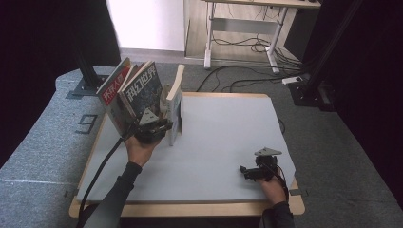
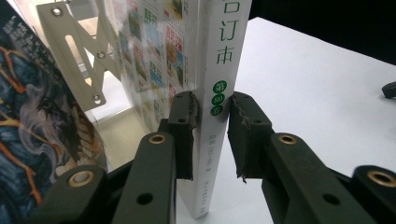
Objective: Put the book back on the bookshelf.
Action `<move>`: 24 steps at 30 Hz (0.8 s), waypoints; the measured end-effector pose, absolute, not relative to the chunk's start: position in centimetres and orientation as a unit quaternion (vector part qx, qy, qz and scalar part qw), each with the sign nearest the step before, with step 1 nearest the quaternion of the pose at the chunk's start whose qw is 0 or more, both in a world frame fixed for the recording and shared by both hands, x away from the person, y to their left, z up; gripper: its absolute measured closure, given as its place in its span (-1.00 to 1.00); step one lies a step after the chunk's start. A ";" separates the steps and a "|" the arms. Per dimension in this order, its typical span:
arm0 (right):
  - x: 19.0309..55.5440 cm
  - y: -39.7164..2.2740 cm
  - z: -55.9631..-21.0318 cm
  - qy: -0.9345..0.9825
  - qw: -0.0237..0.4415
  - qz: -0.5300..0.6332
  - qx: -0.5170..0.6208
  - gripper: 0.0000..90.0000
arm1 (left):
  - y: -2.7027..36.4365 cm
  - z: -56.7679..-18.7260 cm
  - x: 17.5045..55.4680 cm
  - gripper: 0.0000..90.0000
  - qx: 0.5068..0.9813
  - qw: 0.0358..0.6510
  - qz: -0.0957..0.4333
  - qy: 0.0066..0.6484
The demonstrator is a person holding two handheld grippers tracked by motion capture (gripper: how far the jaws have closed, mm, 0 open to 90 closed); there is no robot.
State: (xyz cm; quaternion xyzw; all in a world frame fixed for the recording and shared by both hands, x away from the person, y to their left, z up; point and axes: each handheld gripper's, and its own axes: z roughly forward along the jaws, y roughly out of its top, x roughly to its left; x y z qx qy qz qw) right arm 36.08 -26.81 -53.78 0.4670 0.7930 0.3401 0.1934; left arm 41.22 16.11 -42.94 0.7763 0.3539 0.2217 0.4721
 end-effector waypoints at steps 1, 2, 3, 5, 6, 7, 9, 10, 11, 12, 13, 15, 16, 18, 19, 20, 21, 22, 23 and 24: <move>36.1 -26.8 -53.8 0.793 0.193 0.340 0.467 -1.00 | 16.0 -42.9 41.2 0.59 0.777 0.472 0.222 0.353; 36.1 -26.8 -53.8 0.793 0.193 0.340 0.467 -1.00 | 15.8 -43.0 41.2 0.58 0.777 0.472 0.222 0.352; 36.1 -26.8 -53.8 0.793 0.193 0.340 0.467 -1.00 | 15.7 -43.0 41.2 0.58 0.778 0.472 0.221 0.351; 36.1 -26.8 -53.8 0.793 0.193 0.340 0.467 -1.00 | 15.5 -43.0 41.2 0.57 0.778 0.473 0.219 0.350; 36.1 -26.8 -53.8 0.793 0.193 0.340 0.467 -1.00 | 15.4 -43.0 41.2 0.57 0.779 0.472 0.219 0.350; 36.1 -26.8 -53.8 0.793 0.193 0.340 0.467 -1.00 | 15.4 -43.0 41.2 0.56 0.780 0.472 0.219 0.349; 36.1 -26.8 -53.8 0.793 0.193 0.340 0.467 -1.00 | 15.3 -43.0 41.2 0.54 0.781 0.469 0.221 0.347; 36.1 -26.8 -53.8 0.793 0.193 0.340 0.467 -1.00 | 15.3 -43.0 41.2 0.54 0.782 0.468 0.222 0.347; 36.1 -26.8 -53.8 0.793 0.193 0.340 0.467 -1.00 | 15.4 -43.0 41.2 0.53 0.782 0.467 0.222 0.347; 36.1 -26.8 -53.8 0.793 0.193 0.340 0.467 -1.00 | 15.4 -42.9 41.1 0.52 0.783 0.466 0.223 0.346; 36.1 -26.8 -53.8 0.793 0.193 0.340 0.467 -1.00 | 15.4 -42.9 41.1 0.51 0.783 0.466 0.224 0.345; 36.1 -26.8 -53.8 0.793 0.193 0.340 0.467 -1.00 | 15.5 -42.8 41.0 0.42 0.785 0.465 0.225 0.343; 36.1 -26.8 -53.8 0.793 0.193 0.340 0.467 -1.00 | 15.5 -42.8 40.9 0.37 0.785 0.465 0.226 0.341; 36.1 -26.8 -53.8 0.793 0.193 0.340 0.467 -1.00 | 15.5 -42.7 40.8 0.30 0.786 0.463 0.229 0.340; 36.1 -26.8 -53.8 0.793 0.193 0.340 0.467 -1.00 | 15.6 -42.7 40.8 0.25 0.786 0.463 0.228 0.340; 36.1 -26.8 -53.8 0.793 0.193 0.340 0.467 -1.00 | 15.6 -42.6 40.8 0.22 0.786 0.462 0.229 0.341; 36.1 -26.8 -53.8 0.793 0.193 0.340 0.467 -1.00 | 15.6 -42.6 40.8 0.18 0.786 0.461 0.231 0.341; 36.1 -26.8 -53.8 0.793 0.193 0.340 0.467 -1.00 | 15.6 -42.6 40.7 0.14 0.787 0.460 0.232 0.341; 36.1 -26.8 -53.8 0.793 0.193 0.340 0.467 -1.00 | 15.6 -42.6 40.7 0.11 0.787 0.458 0.232 0.341; 36.1 -26.8 -53.8 0.793 0.193 0.340 0.467 -1.00 | 15.7 -42.6 40.7 0.08 0.788 0.457 0.232 0.342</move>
